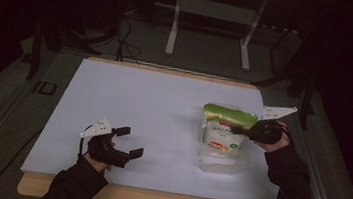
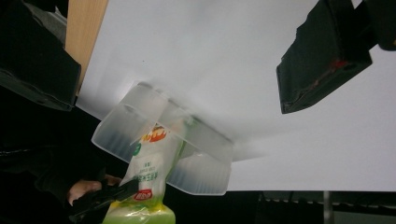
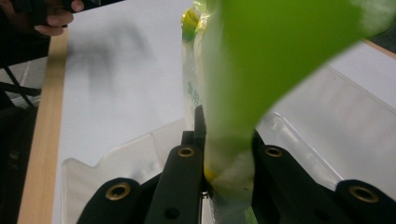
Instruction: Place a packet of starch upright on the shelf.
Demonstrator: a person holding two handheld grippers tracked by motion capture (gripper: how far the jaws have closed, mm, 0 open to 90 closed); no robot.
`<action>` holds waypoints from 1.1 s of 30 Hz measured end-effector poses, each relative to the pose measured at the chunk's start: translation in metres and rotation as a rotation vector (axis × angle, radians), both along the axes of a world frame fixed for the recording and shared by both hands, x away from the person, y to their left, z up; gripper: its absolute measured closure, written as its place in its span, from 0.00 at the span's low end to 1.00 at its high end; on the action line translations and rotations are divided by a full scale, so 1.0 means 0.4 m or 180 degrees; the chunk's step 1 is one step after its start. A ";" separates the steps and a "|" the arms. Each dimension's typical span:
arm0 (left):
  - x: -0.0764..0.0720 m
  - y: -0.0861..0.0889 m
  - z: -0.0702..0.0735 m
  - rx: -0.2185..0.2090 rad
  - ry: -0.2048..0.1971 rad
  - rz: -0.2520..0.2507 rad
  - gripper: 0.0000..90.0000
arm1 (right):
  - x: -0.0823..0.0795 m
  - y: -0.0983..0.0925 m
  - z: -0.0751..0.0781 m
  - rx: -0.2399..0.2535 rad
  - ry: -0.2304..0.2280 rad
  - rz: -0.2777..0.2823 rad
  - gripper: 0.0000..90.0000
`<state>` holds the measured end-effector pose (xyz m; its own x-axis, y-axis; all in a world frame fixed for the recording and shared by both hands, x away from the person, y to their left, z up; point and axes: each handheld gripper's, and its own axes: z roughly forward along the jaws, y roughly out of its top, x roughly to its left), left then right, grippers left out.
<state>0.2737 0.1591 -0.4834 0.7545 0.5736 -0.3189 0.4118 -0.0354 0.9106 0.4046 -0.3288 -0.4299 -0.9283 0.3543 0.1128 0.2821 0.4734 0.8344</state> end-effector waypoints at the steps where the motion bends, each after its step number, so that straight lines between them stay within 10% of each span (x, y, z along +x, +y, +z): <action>1: 0.000 0.000 0.000 0.0004 -0.0001 0.0001 0.00 | 0.000 0.001 0.001 -0.0018 -0.0010 0.0005 0.94; 8: 0.000 0.007 0.001 0.0035 -0.0039 0.0040 0.00 | -0.004 0.001 0.012 -0.0087 -0.0022 -0.0079 0.86; 21: -0.003 0.003 -0.014 0.0275 -0.0287 0.0042 0.01 | -0.042 -0.052 0.061 -0.0112 -0.0165 -0.0799 0.17; 33: -0.011 -0.004 -0.014 0.0349 -0.0306 0.0015 0.01 | -0.158 -0.080 0.080 0.0049 -0.0289 -0.1108 0.15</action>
<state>0.2693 0.1576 -0.4890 0.7757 0.6047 -0.1805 0.3233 -0.1351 0.9366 0.3413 -0.3610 -0.3978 -0.7588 0.6498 0.0431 0.3484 0.3492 0.8699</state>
